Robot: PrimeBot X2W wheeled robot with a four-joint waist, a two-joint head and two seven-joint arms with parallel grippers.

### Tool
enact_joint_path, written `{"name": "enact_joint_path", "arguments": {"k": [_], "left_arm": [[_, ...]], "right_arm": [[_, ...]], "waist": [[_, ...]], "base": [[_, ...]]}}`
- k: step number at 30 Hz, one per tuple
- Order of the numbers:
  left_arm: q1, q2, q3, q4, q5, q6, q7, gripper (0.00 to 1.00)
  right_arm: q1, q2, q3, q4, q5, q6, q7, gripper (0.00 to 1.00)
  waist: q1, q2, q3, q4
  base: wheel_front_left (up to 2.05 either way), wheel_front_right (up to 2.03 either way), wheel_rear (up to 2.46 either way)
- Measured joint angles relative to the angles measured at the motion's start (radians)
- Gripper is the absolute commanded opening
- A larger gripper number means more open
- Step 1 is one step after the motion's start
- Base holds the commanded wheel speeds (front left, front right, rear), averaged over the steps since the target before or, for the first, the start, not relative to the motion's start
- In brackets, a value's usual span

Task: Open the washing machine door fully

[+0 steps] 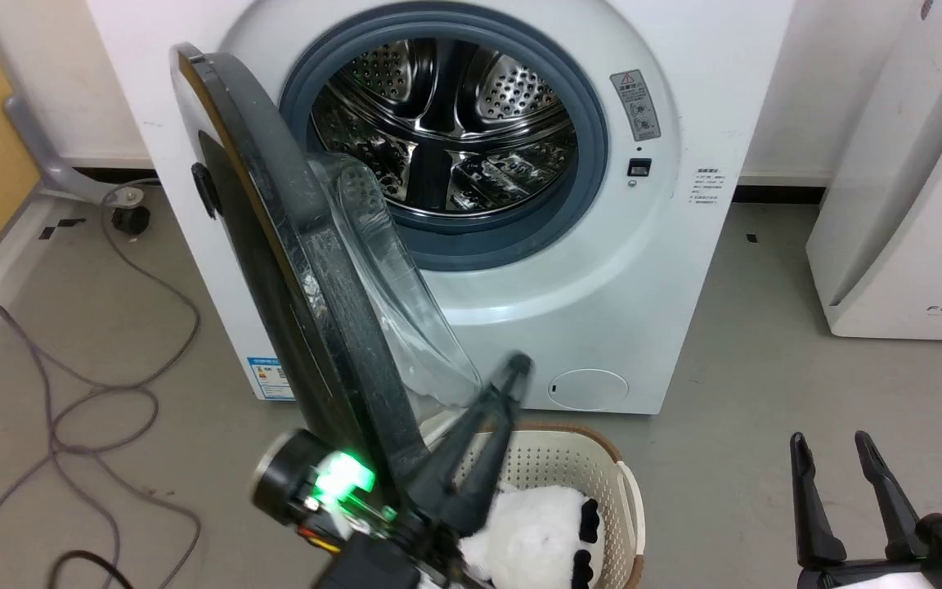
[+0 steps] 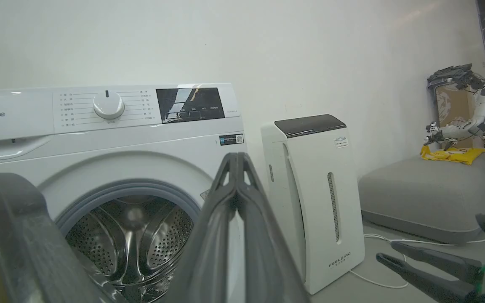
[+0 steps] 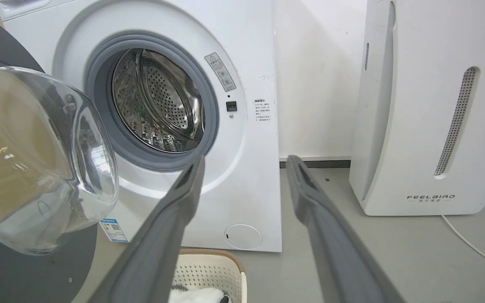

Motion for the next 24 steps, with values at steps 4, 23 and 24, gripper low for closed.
{"name": "enact_joint_path", "arguments": {"k": [4,23,24], "left_arm": [[0.018,0.002,-0.038,0.038,0.003,-0.008,0.000,0.00],[0.088,0.020,-0.043,0.281,-0.023,0.030,0.000,0.00],[0.088,0.020,-0.037,0.287,-0.024,0.034,0.000,0.00]], "right_arm": [[0.000,0.000,-0.002,0.000,0.000,0.000,0.000,1.00],[-0.001,0.000,-0.007,-0.002,-0.001,0.000,0.000,1.00],[0.000,0.000,-0.009,-0.002,-0.001,0.000,0.000,1.00]], "waist": [[0.0000,0.0000,0.005,0.009],[0.0000,0.0000,0.034,0.060],[0.0000,0.0000,0.036,0.065]], "base": [[0.00,0.00,0.00],[0.00,0.00,0.00],[0.00,0.00,0.00]]}}
